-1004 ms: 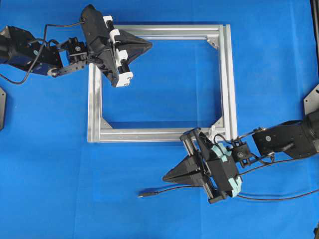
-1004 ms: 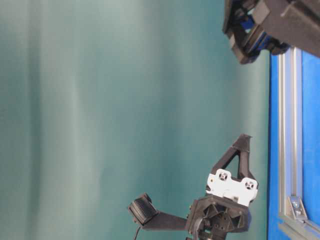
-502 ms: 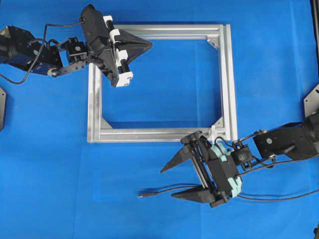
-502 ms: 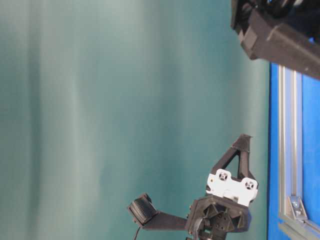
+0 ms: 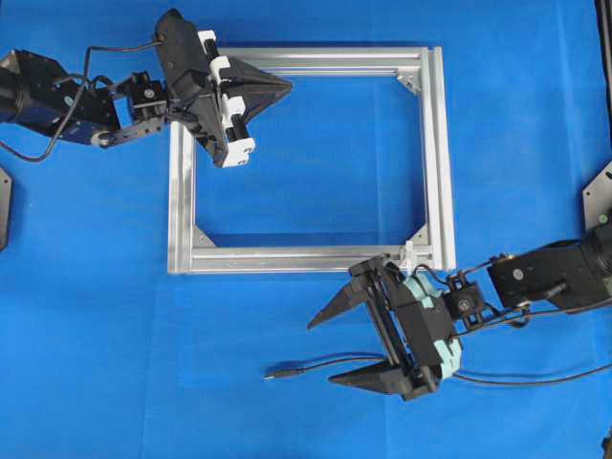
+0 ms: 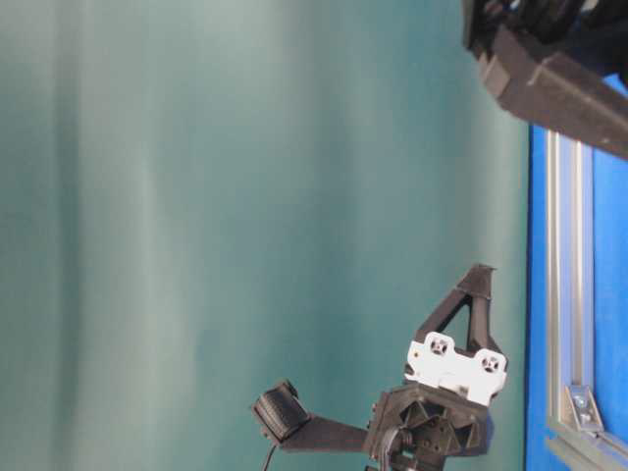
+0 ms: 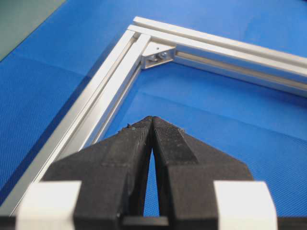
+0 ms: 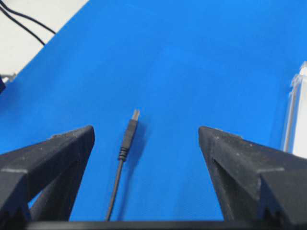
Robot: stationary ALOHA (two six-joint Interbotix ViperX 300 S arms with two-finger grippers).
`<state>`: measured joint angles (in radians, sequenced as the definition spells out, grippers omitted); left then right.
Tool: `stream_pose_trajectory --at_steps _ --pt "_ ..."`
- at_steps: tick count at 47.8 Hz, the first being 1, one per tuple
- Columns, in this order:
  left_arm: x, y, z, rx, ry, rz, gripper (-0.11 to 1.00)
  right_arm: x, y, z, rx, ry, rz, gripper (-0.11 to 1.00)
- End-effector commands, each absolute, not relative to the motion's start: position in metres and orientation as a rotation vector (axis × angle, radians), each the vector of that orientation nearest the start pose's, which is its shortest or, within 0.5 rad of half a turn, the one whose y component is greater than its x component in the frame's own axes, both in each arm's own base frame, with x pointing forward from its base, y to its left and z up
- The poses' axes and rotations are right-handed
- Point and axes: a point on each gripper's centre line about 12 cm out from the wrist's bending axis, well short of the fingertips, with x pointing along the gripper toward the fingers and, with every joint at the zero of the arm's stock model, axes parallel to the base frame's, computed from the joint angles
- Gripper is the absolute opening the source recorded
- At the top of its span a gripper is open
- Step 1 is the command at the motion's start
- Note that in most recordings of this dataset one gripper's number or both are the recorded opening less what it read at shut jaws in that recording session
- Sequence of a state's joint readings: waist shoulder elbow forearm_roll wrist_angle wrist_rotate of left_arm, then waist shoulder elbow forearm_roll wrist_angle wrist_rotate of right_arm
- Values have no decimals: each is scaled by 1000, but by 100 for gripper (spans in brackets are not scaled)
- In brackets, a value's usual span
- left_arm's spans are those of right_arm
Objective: Insert the wire through the string loop located on the right side.
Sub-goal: 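Lower the open right gripper over the black USB cable near its plug, then close the right gripper on the cable just behind the USB plug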
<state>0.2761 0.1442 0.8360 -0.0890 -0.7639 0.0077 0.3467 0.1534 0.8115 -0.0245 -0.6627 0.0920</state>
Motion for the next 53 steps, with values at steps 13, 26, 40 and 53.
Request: stream_pose_trajectory --at_steps 13,26,40,53 --pt "369 111 153 -74 183 337 0 370 145 112 102 361 288 90" --pt "367 111 151 -76 192 338 0 378 152 88 127 409 255 90" --pt "366 110 149 -78 196 338 0 380 158 78 144 431 238 90" --pt "366 108 149 -80 198 333 0 379 156 79 157 414 225 64"
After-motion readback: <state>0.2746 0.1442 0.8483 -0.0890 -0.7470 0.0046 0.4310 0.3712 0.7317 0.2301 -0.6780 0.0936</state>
